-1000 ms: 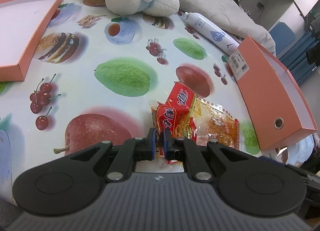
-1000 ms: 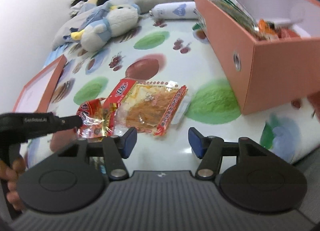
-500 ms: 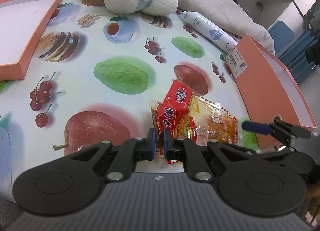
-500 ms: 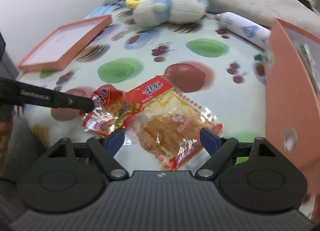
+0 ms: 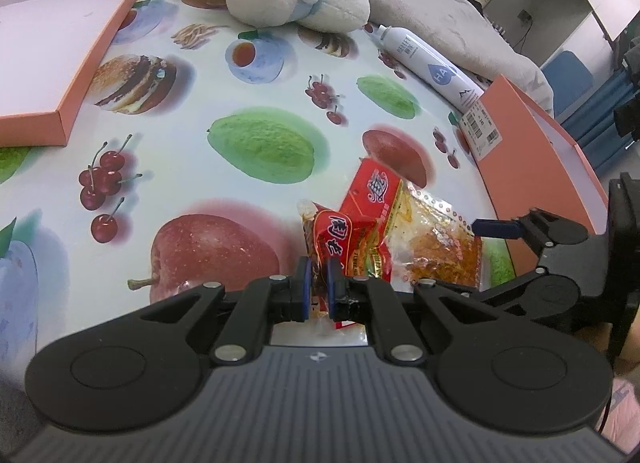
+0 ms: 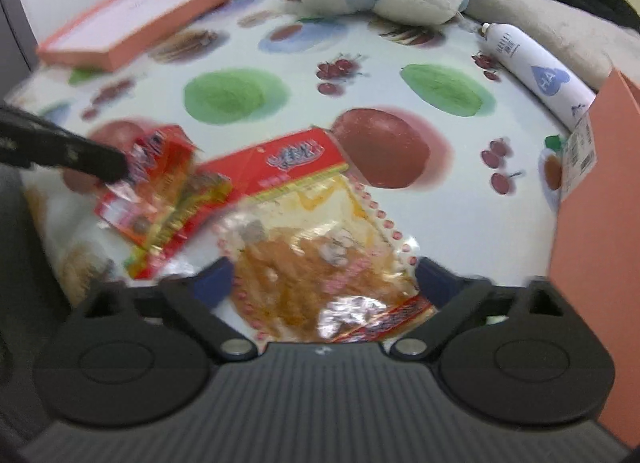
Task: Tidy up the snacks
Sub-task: 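Grasp the red-label clear pack with the right tool while the left tool holds its wrapper, then lift and carry both held packs over the pink box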
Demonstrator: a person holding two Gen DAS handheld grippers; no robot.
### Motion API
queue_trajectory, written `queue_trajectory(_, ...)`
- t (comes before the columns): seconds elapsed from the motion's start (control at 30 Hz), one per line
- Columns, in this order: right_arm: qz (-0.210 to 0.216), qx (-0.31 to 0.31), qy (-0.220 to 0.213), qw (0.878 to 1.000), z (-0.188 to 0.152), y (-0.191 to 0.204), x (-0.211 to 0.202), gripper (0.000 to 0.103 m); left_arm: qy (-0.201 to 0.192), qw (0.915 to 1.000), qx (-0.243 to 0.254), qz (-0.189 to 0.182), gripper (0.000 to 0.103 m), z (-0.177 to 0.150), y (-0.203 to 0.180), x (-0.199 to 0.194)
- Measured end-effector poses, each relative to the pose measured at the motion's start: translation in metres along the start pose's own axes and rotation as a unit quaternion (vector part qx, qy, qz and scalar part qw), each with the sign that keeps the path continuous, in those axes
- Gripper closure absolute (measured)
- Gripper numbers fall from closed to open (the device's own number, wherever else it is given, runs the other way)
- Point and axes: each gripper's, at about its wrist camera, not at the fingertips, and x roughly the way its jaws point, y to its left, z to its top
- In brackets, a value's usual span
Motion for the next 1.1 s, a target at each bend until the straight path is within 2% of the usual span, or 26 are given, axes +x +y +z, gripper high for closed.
queue_trajectory(0.1, 0.036, 0.058, 0.019, 0.998, -0.001, -0.013, 0.007, 0.000, 0.000, 1.0000, -0.001, 0.001, 0.094, 0.001, 0.000, -0.002)
queue_trajectory(0.2, 0.030, 0.059, 0.018, 0.998, -0.002, -0.010, 0.006, 0.000, -0.001, 1.0000, -0.002, -0.001, 0.094, 0.003, -0.001, -0.003)
queue_trajectory(0.27, 0.028, 0.065, 0.017, 0.997, -0.004, -0.007, 0.003, 0.006, -0.003, 1.0000, -0.002, -0.002, 0.094, 0.004, -0.002, -0.005)
queue_trajectory(0.33, 0.033, 0.067, 0.012, 0.997, -0.005, -0.004, -0.004, 0.027, -0.008, 1.0000, -0.001, -0.004, 0.094, 0.006, -0.005, -0.008)
queue_trajectory(0.37, 0.029, 0.066, 0.011, 0.997, -0.005, -0.001, -0.007, 0.032, -0.010, 0.9999, -0.001, -0.005, 0.094, 0.006, -0.006, -0.009)
queue_trajectory(0.4, 0.026, 0.067, 0.009, 0.997, -0.005, 0.002, -0.010, 0.044, -0.013, 0.9999, -0.001, -0.006, 0.094, 0.007, -0.007, -0.011)
queue_trajectory(0.53, -0.003, 0.091, 0.000, 0.996, -0.003, 0.006, -0.019, 0.060, -0.023, 0.9997, 0.001, -0.011, 0.094, 0.011, -0.013, -0.018)
queue_trajectory(0.67, -0.041, 0.145, -0.011, 0.989, -0.003, 0.000, -0.023, 0.063, -0.036, 0.9992, 0.004, -0.016, 0.095, 0.016, -0.017, -0.025)
queue_trajectory(0.87, -0.075, 0.230, -0.043, 0.969, -0.005, -0.014, -0.042, 0.065, -0.045, 0.9987, -0.001, -0.024, 0.095, 0.025, -0.020, -0.025)
queue_trajectory(1.1, -0.098, 0.268, -0.060, 0.957, 0.014, -0.036, -0.044, 0.066, -0.024, 0.9990, -0.016, -0.034, 0.095, 0.052, -0.027, 0.006)
